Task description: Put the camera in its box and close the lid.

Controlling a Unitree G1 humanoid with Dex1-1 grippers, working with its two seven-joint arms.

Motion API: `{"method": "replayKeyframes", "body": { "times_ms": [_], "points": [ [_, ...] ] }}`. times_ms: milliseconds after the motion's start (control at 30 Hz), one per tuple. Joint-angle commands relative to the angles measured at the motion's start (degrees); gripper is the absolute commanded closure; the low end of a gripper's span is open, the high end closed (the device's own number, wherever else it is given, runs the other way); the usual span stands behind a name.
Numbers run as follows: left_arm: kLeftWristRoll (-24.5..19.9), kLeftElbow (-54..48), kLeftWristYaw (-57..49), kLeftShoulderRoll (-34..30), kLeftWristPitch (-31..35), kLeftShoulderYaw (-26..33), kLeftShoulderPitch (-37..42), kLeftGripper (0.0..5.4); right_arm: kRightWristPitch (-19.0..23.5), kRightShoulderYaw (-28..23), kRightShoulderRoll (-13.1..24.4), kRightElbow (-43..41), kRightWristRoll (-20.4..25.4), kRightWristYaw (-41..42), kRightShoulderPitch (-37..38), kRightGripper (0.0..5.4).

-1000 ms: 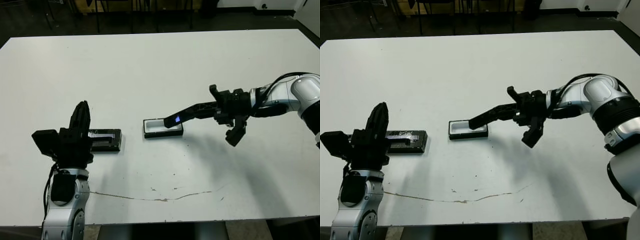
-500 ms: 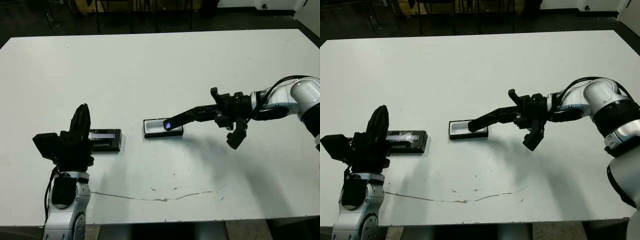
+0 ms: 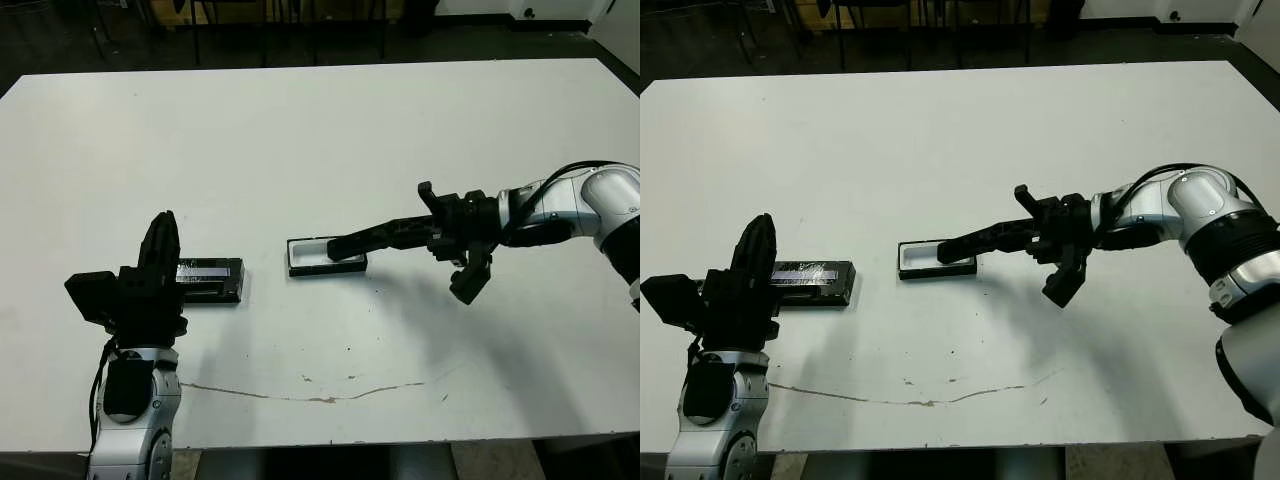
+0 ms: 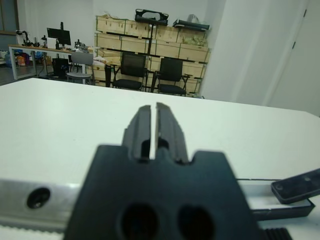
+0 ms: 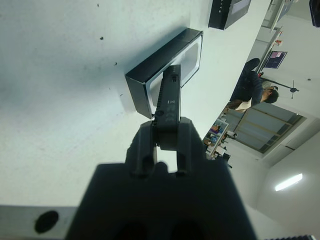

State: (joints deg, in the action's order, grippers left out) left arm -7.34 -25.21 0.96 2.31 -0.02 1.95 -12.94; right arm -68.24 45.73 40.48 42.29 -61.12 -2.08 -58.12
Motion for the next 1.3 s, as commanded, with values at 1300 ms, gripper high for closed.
{"method": "replayKeyframes", "body": {
  "times_ms": [1300],
  "points": [
    [0.4, 0.0, -0.7, 0.5, -0.3, 0.1, -1.9, 5.4, 0.5, -0.6, -5.3, -5.1, -0.2, 9.1, 0.3, 5.4]
  ]
}}
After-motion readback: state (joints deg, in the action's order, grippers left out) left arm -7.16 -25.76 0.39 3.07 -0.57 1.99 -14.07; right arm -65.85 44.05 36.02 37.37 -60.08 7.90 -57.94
